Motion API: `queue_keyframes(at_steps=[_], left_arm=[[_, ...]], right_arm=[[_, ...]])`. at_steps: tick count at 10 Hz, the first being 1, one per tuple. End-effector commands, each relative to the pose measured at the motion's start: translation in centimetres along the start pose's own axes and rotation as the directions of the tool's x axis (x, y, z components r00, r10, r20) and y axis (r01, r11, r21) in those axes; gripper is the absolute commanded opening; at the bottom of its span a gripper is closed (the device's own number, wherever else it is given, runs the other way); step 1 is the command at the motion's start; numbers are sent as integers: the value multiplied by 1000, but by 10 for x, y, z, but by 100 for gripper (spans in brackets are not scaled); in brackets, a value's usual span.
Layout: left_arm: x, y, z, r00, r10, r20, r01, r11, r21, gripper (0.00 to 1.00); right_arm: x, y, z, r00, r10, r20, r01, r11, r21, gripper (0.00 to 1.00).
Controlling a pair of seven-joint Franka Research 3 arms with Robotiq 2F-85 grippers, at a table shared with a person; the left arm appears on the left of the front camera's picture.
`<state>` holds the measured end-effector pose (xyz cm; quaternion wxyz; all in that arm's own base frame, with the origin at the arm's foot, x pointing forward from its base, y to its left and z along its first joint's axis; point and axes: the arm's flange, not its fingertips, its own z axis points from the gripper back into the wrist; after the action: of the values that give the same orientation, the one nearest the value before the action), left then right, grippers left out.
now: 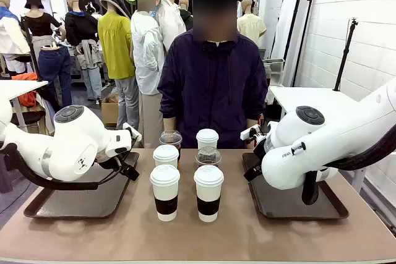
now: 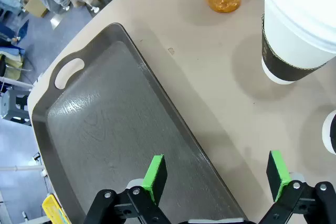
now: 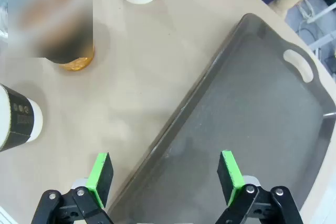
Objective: Distribute the coffee onto the tray.
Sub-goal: Pick up one iced Americano and place it on the right Handle tray.
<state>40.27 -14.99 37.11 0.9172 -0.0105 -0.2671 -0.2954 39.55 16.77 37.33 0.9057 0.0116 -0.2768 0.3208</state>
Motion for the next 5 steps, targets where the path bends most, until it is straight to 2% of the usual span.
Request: queue_keyframes(at_steps=[1, 5], left_arm=[[0, 0, 0, 1000, 0, 0, 0, 1000, 0, 100], [0, 0, 0, 1000, 0, 0, 0, 1000, 0, 100]], right_arm=[[0, 0, 0, 1000, 0, 0, 0, 1000, 0, 100], [0, 0, 0, 1000, 0, 0, 0, 1000, 0, 100]])
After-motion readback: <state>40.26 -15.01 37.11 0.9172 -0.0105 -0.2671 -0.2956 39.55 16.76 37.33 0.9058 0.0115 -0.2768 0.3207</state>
